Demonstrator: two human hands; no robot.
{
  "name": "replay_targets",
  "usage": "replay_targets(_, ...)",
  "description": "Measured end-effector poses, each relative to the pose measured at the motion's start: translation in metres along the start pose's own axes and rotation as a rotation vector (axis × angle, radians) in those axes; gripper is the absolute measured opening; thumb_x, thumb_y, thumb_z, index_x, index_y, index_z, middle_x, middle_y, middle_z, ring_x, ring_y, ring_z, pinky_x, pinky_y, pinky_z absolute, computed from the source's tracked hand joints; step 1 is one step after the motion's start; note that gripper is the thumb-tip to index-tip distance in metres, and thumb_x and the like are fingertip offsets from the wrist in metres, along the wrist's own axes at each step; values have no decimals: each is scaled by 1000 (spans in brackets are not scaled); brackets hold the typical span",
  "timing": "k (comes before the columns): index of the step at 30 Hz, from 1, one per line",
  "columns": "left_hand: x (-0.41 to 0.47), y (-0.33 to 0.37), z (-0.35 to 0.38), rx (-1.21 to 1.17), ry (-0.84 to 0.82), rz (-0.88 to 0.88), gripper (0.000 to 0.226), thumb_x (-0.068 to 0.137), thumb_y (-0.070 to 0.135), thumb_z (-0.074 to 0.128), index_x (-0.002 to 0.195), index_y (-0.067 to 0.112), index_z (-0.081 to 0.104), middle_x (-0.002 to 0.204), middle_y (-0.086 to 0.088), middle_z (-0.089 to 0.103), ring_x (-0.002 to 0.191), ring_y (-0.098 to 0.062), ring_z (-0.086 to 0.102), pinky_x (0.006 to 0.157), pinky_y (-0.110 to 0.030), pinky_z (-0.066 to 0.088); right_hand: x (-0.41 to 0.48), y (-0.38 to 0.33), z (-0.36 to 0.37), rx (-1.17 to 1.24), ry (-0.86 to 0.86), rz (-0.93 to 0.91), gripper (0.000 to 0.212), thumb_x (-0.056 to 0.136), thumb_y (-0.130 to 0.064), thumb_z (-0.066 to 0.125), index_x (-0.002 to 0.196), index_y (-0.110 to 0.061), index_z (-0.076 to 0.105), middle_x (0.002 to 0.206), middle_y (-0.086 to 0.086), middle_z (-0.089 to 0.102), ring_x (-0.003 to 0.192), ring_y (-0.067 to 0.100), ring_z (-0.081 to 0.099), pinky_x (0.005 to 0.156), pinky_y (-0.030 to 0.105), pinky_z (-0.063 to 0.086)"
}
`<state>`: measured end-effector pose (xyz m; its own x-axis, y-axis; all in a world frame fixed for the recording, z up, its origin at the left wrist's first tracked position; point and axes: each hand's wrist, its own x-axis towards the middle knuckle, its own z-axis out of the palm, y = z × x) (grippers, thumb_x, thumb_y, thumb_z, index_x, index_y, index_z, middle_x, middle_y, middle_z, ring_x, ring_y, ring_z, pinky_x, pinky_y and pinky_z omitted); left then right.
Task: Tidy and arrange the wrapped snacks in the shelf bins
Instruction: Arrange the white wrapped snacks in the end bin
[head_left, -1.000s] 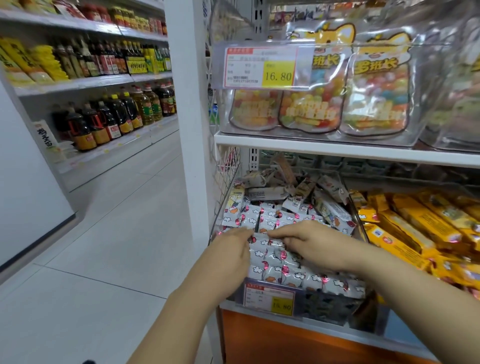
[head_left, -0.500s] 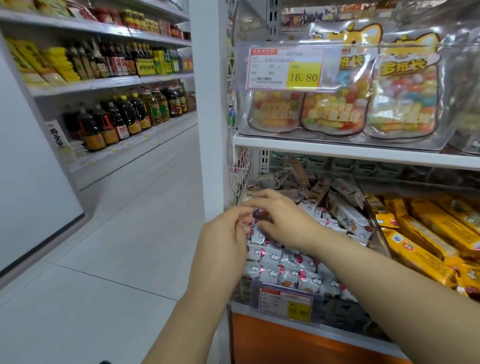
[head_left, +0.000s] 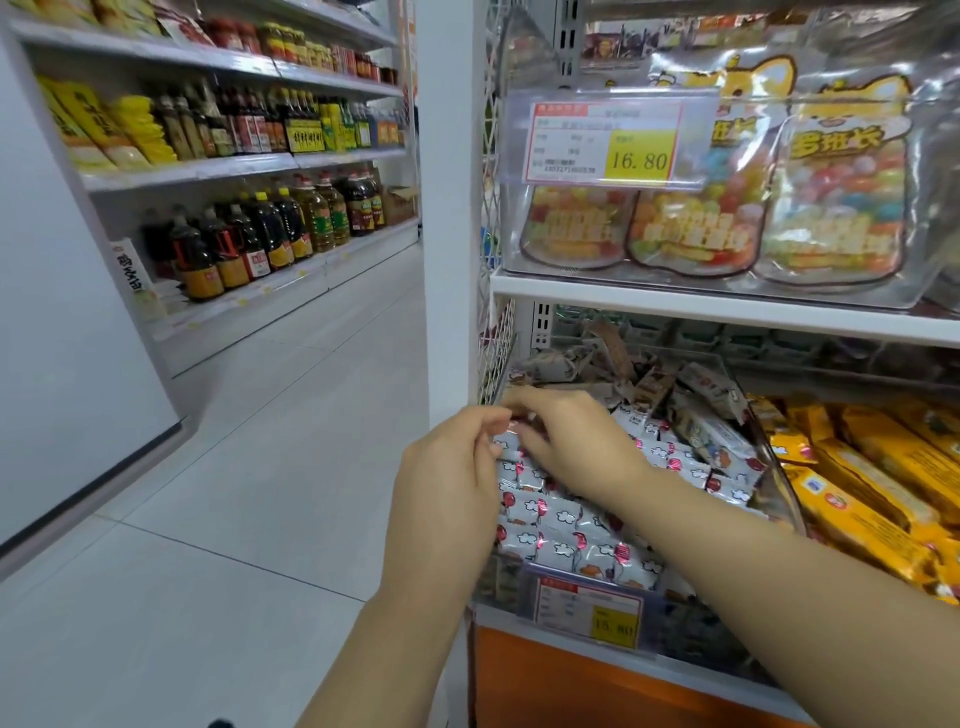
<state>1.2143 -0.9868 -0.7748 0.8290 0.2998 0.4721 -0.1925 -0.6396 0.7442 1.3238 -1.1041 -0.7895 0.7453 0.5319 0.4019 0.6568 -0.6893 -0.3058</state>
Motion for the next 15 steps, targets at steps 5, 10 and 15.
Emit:
replay_targets(5,1,0,2,25,14,0,30,95,9,47,108,26,68,89,14,65,80,5,58,72,-10,46,-3,8,-14,-17,-113,-18,32,87,-21,62,120,-25,61,114,-5,61,102,16,58,90,37,48)
replay_targets(10,0,2,4,19,14,-11,31,95,8,46,110,25,68,91,8,68,84,-2,61,70,-8,44,-2,-3,2,-51,-167,60,57,82,-40,68,132,-22,45,138,-3,37,114,21,50,90,36,45)
replay_targets(15,0,-1,5,80,25,31,31,94,8,47,111,24,68,96,8,69,86,-2,61,71,-6,42,-1,-1,10,27,-61,66,41,85,-23,65,125,-21,55,136,-3,46,118,19,50,94,32,43)
